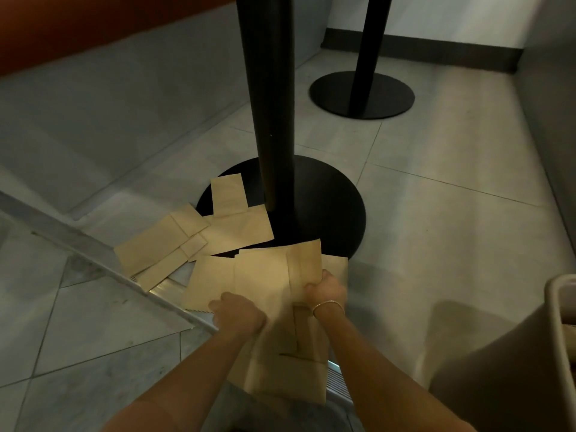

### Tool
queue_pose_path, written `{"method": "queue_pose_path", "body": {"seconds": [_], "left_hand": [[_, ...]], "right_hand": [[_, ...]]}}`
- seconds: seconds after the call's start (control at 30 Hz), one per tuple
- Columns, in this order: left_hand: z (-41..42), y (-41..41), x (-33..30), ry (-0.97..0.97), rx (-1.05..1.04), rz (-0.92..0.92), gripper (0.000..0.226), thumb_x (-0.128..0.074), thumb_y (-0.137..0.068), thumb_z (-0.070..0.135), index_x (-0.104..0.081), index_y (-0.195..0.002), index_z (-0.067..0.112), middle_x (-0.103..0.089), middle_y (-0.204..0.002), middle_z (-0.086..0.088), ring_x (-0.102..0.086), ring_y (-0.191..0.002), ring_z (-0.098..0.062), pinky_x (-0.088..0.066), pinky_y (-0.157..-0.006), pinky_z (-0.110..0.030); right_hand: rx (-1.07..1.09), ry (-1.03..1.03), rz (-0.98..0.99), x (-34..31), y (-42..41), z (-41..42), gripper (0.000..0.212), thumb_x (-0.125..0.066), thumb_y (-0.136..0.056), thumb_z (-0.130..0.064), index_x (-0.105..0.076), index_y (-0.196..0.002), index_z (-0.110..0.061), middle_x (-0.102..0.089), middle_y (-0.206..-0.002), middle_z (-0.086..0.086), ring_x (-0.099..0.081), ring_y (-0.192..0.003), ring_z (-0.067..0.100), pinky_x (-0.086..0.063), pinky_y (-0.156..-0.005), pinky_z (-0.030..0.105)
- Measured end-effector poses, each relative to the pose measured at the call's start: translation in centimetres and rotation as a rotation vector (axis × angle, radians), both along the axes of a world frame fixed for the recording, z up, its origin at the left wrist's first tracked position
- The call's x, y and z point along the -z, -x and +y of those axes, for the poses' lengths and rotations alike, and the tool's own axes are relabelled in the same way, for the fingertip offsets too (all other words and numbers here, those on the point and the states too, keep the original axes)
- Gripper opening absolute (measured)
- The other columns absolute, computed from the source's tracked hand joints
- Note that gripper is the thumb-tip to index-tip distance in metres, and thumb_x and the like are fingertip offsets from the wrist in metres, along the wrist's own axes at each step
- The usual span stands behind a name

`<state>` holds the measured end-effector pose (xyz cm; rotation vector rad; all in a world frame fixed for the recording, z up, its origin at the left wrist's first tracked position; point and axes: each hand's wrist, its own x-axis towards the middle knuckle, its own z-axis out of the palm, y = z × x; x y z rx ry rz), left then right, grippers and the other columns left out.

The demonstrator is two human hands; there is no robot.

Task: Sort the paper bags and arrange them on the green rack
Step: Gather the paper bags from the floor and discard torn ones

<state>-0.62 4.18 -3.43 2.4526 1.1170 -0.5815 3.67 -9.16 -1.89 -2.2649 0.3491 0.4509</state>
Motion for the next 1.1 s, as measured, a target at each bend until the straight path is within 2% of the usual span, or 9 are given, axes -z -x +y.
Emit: {"method": "queue_pose_path", "body": {"seconds": [0.17,0.37,0.5,0.63,0.7,0.83,0.9,0.97,1.1], "left_hand": [[-0.1,-0.7,-1.0,0.175,-0.135,-0.148,0.081,-0.071,-0.077,0.008,-0.018,-0.137,-0.007,-0.044,-0.132,-0.022,-0.047,-0.121,-0.033,-0.044,-0.093,-0.033],[2.8,-1.9,-6.7,0.027,0.02,-0.309,0.035,-0.059,-0.085,0.008,-0.053,-0.118,-0.003,-0.059,-0.119,-0.02,-0.055,-0.111,-0.035,-0.044,-0.086,-0.033],[3.5,-2.6,-12.6,0.099,0.01,-0.482,0.035,-0.06,-0.084,0.007,-0.058,-0.118,-0.003,-0.061,-0.115,-0.024,-0.057,-0.106,-0.039,-0.046,-0.085,-0.037],[1.2,-2.9,-18.9,0.129,-0.032,-0.634,0.038,-0.065,-0.083,0.011,-0.059,-0.12,0.003,-0.063,-0.114,-0.021,-0.059,-0.105,-0.038,-0.05,-0.088,-0.041],[-0.8,-2.9,-21.7,0.207,-0.018,-0.706,0.037,-0.066,-0.083,0.013,-0.06,-0.119,0.006,-0.064,-0.112,-0.017,-0.059,-0.104,-0.035,-0.05,-0.086,-0.04],[-6.6,-3.1,-26.1,0.447,0.06,-0.836,0.039,-0.065,-0.086,0.013,-0.055,-0.124,0.011,-0.061,-0.117,-0.004,-0.058,-0.103,-0.025,-0.047,-0.089,-0.036],[-9.9,-2.7,-28.3,0.572,0.119,-0.882,0.039,-0.066,-0.086,0.013,-0.056,-0.123,0.013,-0.059,-0.112,0.0,-0.056,-0.098,-0.018,-0.045,-0.084,-0.03],[-12.4,-2.4,-29.7,0.647,0.204,-0.898,0.037,-0.069,-0.084,0.016,-0.059,-0.119,0.014,-0.063,-0.113,-0.002,-0.059,-0.098,-0.019,-0.048,-0.083,-0.032],[-16.6,-1.3,-32.0,0.736,0.343,-0.906,0.035,-0.071,-0.082,0.017,-0.059,-0.115,0.014,-0.063,-0.106,0.001,-0.06,-0.098,-0.018,-0.048,-0.085,-0.031]], "right_hand": [[0.048,-0.058,-0.098,-1.6,0.2,-0.4,0.028,-0.046,-0.093,-0.019,-0.056,-0.118,-0.01,-0.06,-0.109,0.013,-0.059,-0.097,0.028,-0.051,-0.087,0.038],[0.084,-0.024,-0.278,-6.7,0.8,-2.4,0.023,-0.043,-0.096,-0.019,-0.055,-0.112,-0.008,-0.052,-0.11,0.011,-0.041,-0.078,0.017,-0.033,-0.07,0.023],[0.101,-0.014,-0.369,-12.3,2.1,-3.2,0.025,-0.039,-0.097,-0.016,-0.055,-0.113,-0.006,-0.053,-0.108,0.01,-0.047,-0.083,0.019,-0.032,-0.068,0.023],[0.005,0.0,-0.479,-19.5,3.3,-5.9,0.015,-0.041,-0.094,-0.014,-0.056,-0.094,-0.008,-0.061,-0.093,0.013,-0.058,-0.089,0.031,-0.038,-0.065,0.029],[-0.041,0.049,-0.51,-23.7,3.7,-8.2,0.013,-0.044,-0.092,-0.014,-0.057,-0.093,-0.011,-0.063,-0.094,0.014,-0.059,-0.09,0.034,-0.045,-0.069,0.033],[-0.059,0.225,-0.583,-32.3,5.0,-15.1,0.012,-0.047,-0.084,-0.011,-0.055,-0.085,-0.02,-0.064,-0.095,0.014,-0.058,-0.093,0.036,-0.037,-0.069,0.027],[-0.062,0.308,-0.606,-35.9,6.5,-18.9,0.024,-0.048,-0.081,-0.008,-0.064,-0.093,-0.02,-0.067,-0.093,0.012,-0.061,-0.092,0.034,-0.046,-0.077,0.026],[-0.084,0.388,-0.598,-38.5,8.1,-22.2,0.026,-0.048,-0.078,-0.007,-0.066,-0.092,-0.02,-0.069,-0.088,0.012,-0.065,-0.087,0.033,-0.054,-0.083,0.035],[-0.196,0.562,-0.413,-41.3,11.2,-27.5,0.025,-0.05,-0.083,-0.004,-0.065,-0.096,-0.019,-0.07,-0.077,0.008,-0.069,-0.069,0.022,-0.059,-0.07,0.035]]}}
